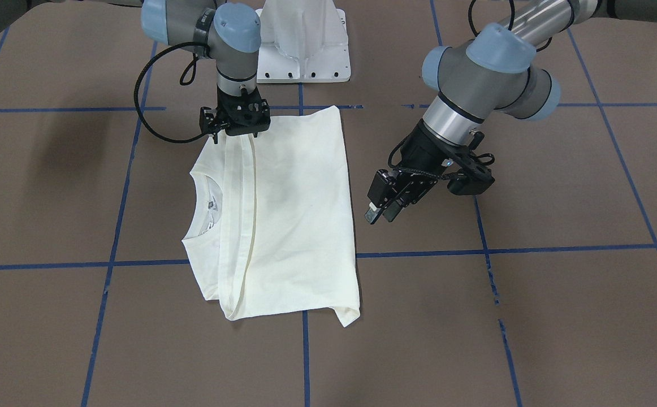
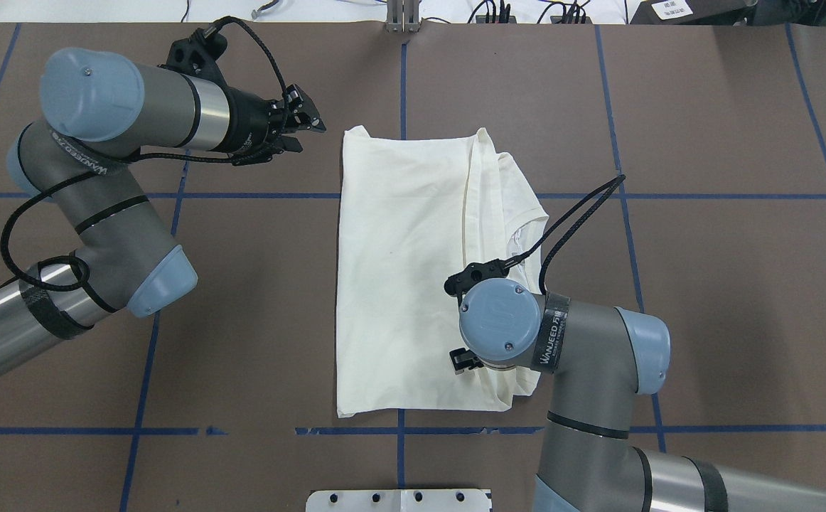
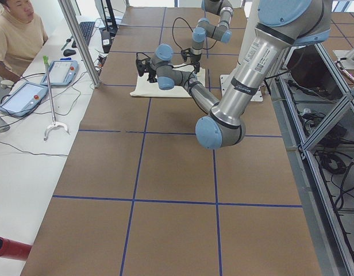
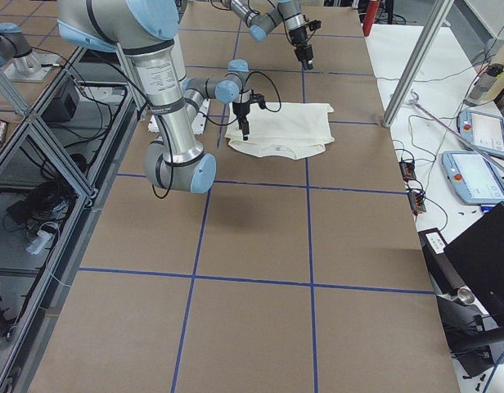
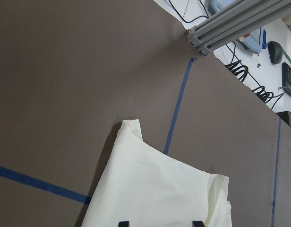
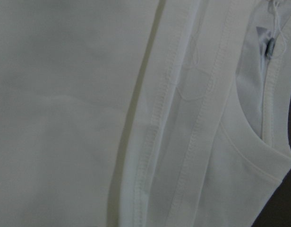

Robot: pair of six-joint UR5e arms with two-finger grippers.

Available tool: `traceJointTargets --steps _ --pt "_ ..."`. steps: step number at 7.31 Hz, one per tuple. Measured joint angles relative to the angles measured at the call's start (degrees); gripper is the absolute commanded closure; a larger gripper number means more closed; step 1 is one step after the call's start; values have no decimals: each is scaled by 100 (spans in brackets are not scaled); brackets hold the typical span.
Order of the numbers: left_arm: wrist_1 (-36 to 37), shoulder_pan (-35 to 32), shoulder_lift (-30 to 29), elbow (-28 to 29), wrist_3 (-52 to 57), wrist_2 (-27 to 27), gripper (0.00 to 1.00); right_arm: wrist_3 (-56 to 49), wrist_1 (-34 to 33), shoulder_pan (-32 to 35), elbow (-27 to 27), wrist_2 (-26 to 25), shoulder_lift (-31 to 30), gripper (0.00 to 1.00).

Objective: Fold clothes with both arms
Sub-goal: 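Slide the right gripper along the shirt edge toward the robot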

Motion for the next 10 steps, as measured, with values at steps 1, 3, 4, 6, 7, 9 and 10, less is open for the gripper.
traceJointTargets --steps 1,3,4,6,7,9,10 --pt "0 -3 0 -20 0 -4 46 -43 -8 40 -30 3 -47 0" --pt "20 -7 1 -88 0 -6 46 -396 -12 292 126 23 -420 0" --pt "34 -10 1 -123 -2 -23 46 -629 -22 395 321 41 -658 0" --pt "43 -27 1 -176 -8 -69 46 -483 -43 392 578 47 -656 0" --pt "78 -31 1 -198 -8 -74 46 14 -14 290 617 31 -576 0" --pt "264 -36 3 -296 -3 -77 45 2033 424 32 653 -23 -526 3" --pt "305 -37 12 -316 -3 -79 42 3155 936 -96 656 -144 -634 7"
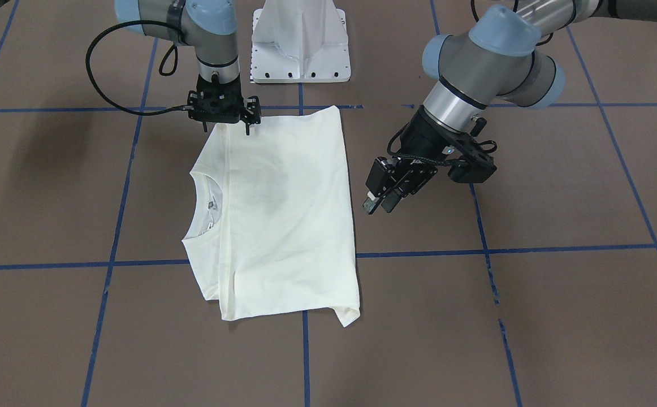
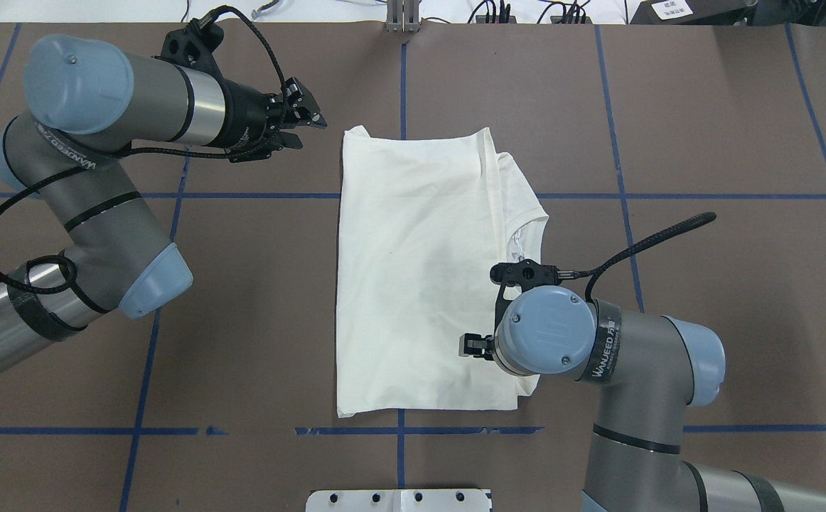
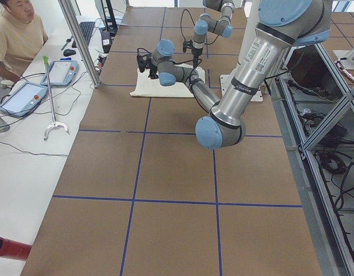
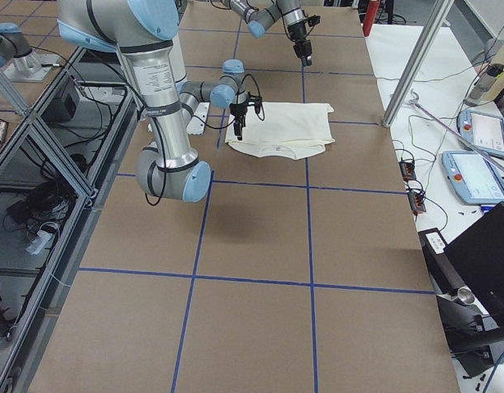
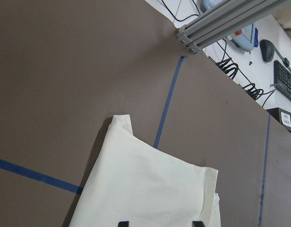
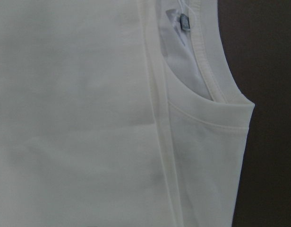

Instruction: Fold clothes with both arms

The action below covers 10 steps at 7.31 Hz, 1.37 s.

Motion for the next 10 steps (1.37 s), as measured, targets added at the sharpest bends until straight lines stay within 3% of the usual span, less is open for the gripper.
traceJointTargets --steps 2,4,10 --pt "354 3 3 -2 8 -134 37 1758 777 -227 -3 -290 -229 16" --pt "582 2 5 22 13 -245 31 2741 958 -400 -30 -527 -331 21" --pt "600 -2 -7 27 -41 -270 29 3363 913 -532 56 -725 -623 21"
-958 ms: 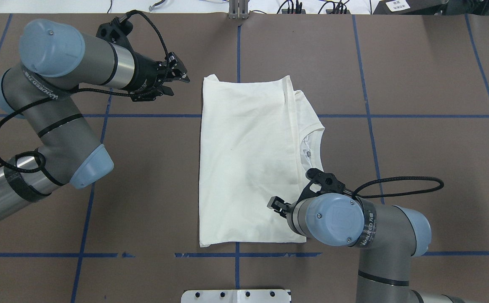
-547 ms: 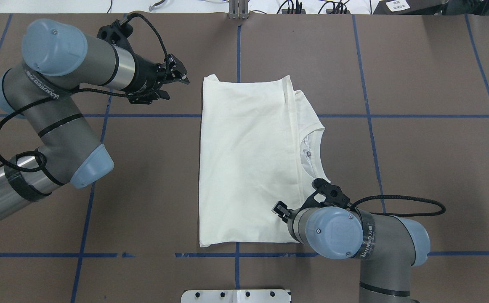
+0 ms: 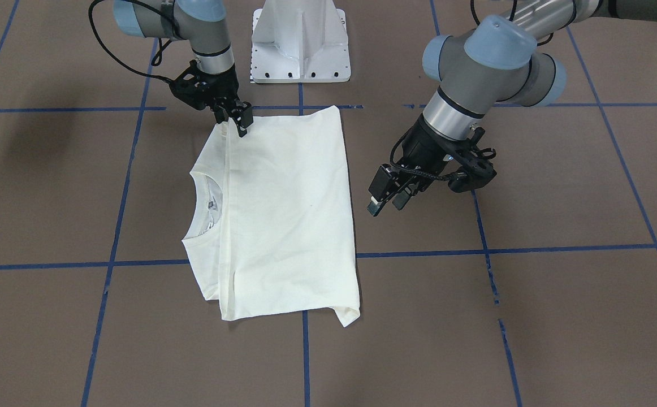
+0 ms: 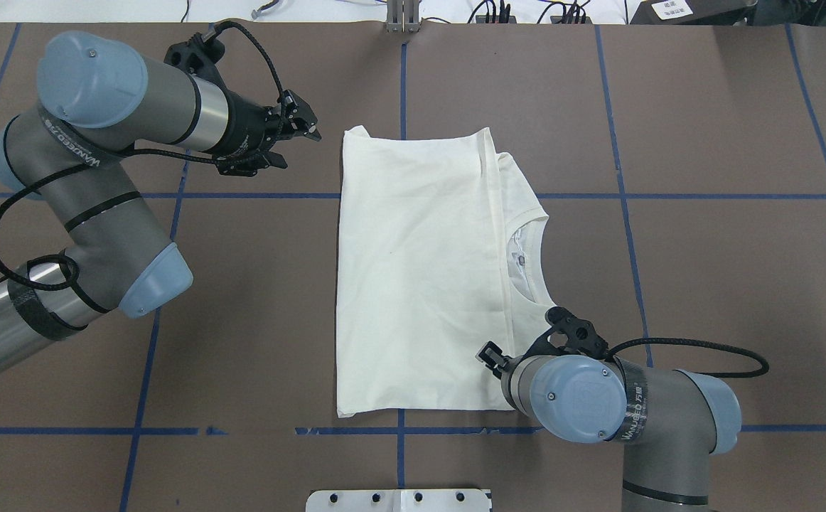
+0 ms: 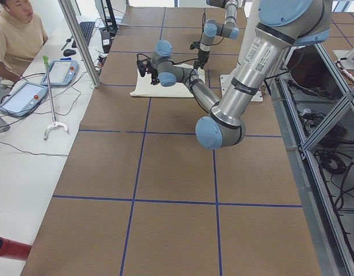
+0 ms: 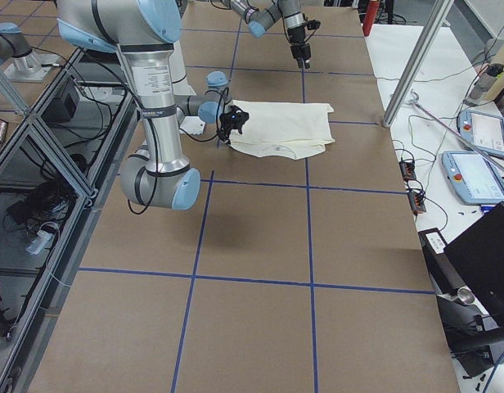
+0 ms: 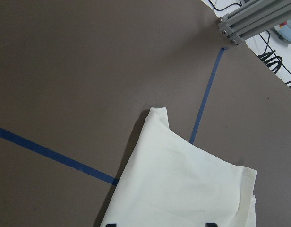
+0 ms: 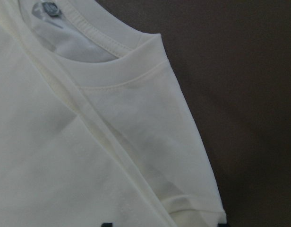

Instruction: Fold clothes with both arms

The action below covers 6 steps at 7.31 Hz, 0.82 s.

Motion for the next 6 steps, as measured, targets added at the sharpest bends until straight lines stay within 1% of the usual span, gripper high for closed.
traceJointTargets --steps 2,3,4,5,6 --pt "2 0 3 -5 -18 6 29 117 -16 -59 17 13 -6 21" --pt "6 0 6 -6 -19 8 29 214 -22 -96 22 16 -7 25" --pt "8 0 9 -6 -23 8 29 279 -29 -123 25 16 -7 44" --pt "8 0 11 -9 -29 9 29 306 -108 -144 43 13 -2 91" --pt "8 0 12 -12 -33 9 29 317 -245 -162 76 7 12 100"
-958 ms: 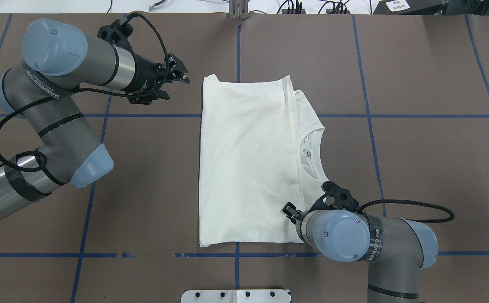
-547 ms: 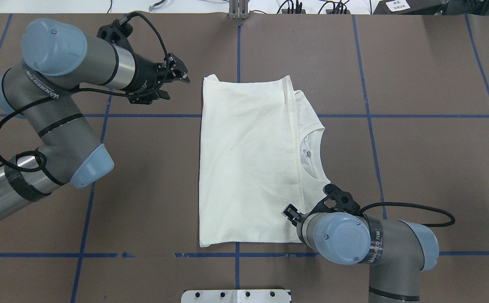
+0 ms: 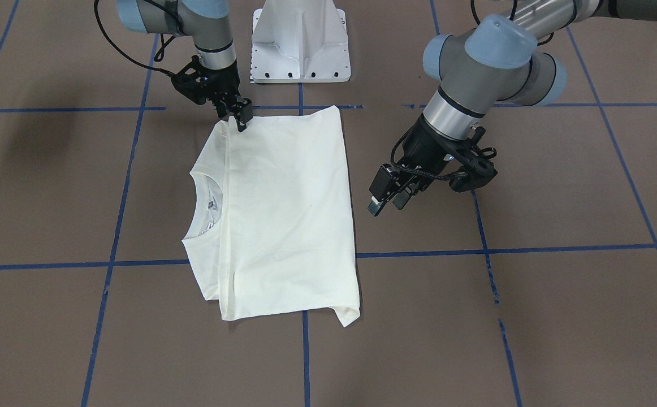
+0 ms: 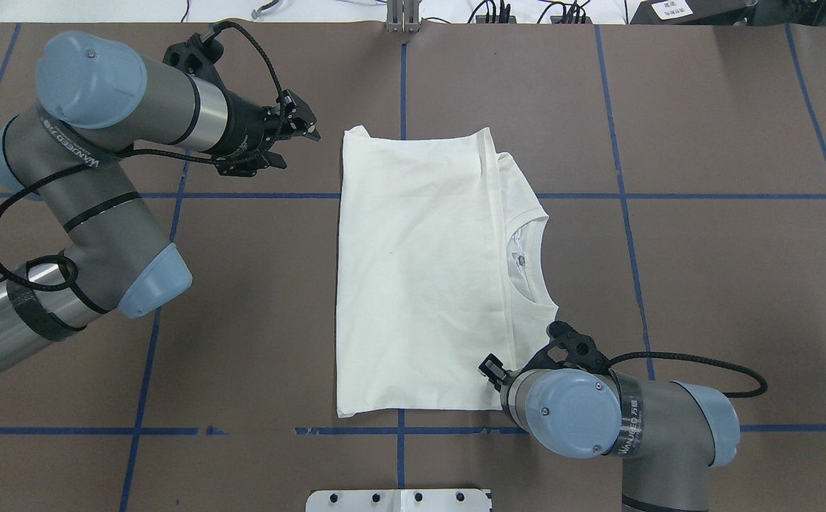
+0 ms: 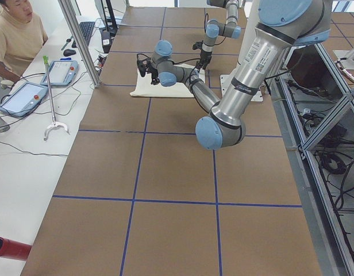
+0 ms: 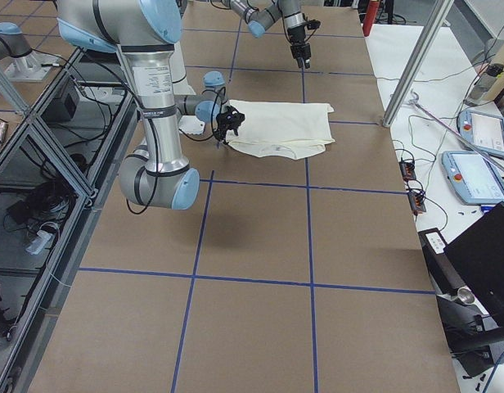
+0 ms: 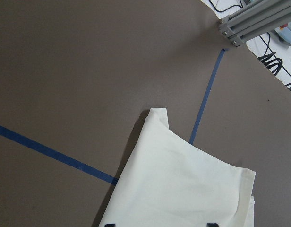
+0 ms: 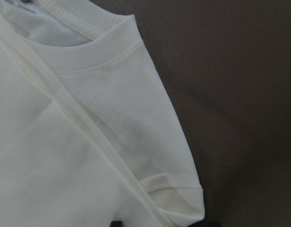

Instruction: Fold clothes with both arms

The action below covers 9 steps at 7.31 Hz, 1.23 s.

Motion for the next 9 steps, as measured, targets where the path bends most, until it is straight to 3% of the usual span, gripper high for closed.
traceJointTargets --steps 6,7,9 --pt "0 -9 9 -20 -2 9 29 -3 -128 -9 180 30 -6 100" --pt "0 -15 9 -21 -2 9 29 -3 -138 -9 229 27 -37 42" --pt "2 -23 9 -21 -2 9 29 2 -154 -18 253 -26 -123 18"
